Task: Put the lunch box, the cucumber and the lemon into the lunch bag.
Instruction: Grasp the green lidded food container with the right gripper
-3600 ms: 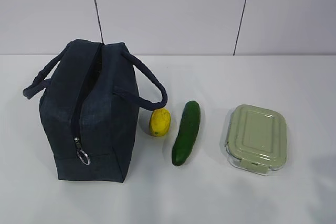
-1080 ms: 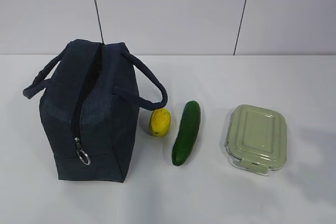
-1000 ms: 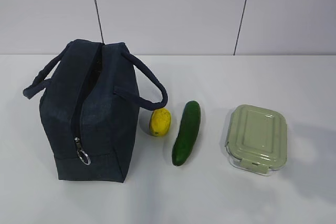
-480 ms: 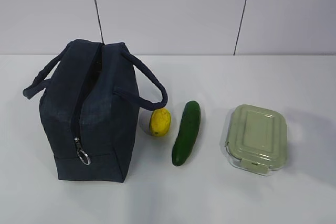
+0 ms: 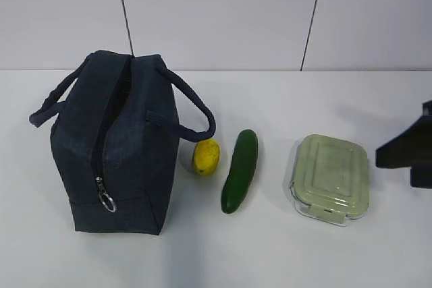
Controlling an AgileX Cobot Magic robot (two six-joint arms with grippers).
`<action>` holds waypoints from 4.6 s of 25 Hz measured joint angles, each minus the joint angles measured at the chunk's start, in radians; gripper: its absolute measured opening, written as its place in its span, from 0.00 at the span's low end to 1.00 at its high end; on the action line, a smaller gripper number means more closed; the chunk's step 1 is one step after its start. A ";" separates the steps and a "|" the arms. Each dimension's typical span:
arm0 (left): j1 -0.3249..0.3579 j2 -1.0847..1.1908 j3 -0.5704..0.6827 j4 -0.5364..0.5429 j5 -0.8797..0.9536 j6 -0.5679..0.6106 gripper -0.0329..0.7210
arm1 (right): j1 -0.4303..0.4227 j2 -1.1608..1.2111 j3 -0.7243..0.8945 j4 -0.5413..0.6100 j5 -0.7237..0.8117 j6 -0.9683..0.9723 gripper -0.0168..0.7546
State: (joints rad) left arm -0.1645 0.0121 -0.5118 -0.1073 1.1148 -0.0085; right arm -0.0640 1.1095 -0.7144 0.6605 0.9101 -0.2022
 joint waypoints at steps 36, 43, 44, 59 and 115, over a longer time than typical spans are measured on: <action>0.000 0.000 0.000 0.000 -0.007 0.000 0.37 | -0.348 0.461 -0.030 0.319 0.167 -0.590 0.60; 0.000 0.000 0.000 0.000 -0.007 0.000 0.37 | -0.348 0.461 -0.030 0.317 0.078 -0.590 0.69; 0.000 0.000 0.000 0.000 -0.007 0.000 0.37 | -0.348 0.461 -0.030 0.319 0.061 -0.590 0.73; 0.000 0.011 0.000 0.000 -0.007 0.000 0.37 | -0.348 0.574 -0.030 0.493 -0.017 -0.735 0.74; 0.000 0.068 0.000 0.000 -0.013 0.000 0.37 | -0.311 0.911 -0.089 0.777 0.131 -1.111 0.74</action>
State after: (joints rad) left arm -0.1645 0.0801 -0.5118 -0.1073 1.1013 -0.0085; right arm -0.3755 2.0204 -0.8037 1.4374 1.0409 -1.3132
